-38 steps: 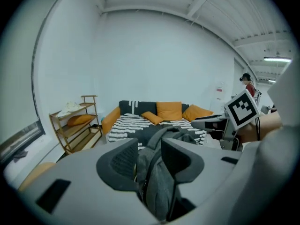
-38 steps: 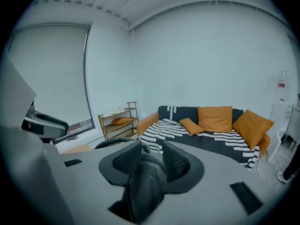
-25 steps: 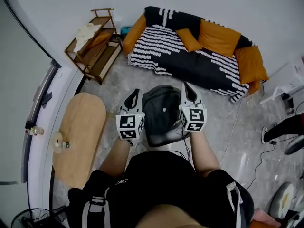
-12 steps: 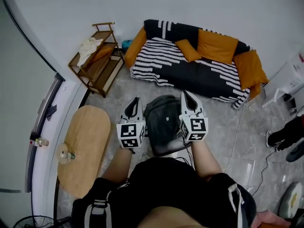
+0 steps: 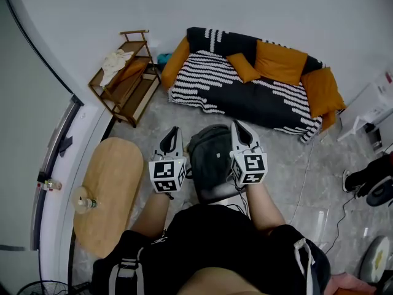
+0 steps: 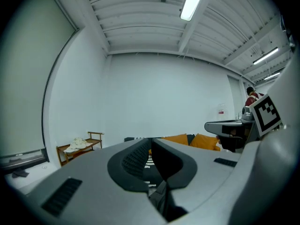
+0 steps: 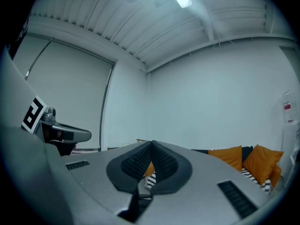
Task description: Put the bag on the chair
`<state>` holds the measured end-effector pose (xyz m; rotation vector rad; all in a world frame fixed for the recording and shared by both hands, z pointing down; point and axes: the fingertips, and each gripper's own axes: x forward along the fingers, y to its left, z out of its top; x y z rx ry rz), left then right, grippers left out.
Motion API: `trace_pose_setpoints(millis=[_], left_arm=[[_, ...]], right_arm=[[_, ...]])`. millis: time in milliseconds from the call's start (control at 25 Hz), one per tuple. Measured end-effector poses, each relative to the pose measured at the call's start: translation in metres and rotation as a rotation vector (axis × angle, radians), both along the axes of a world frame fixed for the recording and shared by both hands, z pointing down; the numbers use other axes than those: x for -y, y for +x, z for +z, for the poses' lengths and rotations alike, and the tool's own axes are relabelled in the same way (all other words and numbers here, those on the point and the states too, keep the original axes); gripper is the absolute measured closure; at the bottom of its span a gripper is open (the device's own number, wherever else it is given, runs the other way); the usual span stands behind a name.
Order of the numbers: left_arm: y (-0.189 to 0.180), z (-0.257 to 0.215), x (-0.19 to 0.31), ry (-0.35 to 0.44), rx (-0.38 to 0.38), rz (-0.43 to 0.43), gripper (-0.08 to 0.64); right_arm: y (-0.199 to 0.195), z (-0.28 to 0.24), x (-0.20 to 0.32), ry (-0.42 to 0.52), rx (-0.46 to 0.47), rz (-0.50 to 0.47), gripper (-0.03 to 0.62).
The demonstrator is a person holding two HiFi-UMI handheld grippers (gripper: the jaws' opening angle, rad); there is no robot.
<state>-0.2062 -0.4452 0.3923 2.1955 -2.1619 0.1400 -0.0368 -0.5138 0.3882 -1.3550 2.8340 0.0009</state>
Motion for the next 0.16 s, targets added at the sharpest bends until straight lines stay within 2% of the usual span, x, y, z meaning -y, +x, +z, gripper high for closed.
trace_pose_setpoints(millis=[160], left_arm=[[-0.0095,-0.0006,0.0066,-0.012,0.004,-0.01,0.523]], right_arm=[[-0.0027,-0.0005,0.0063,-0.021,0.017,-0.003,0.58]])
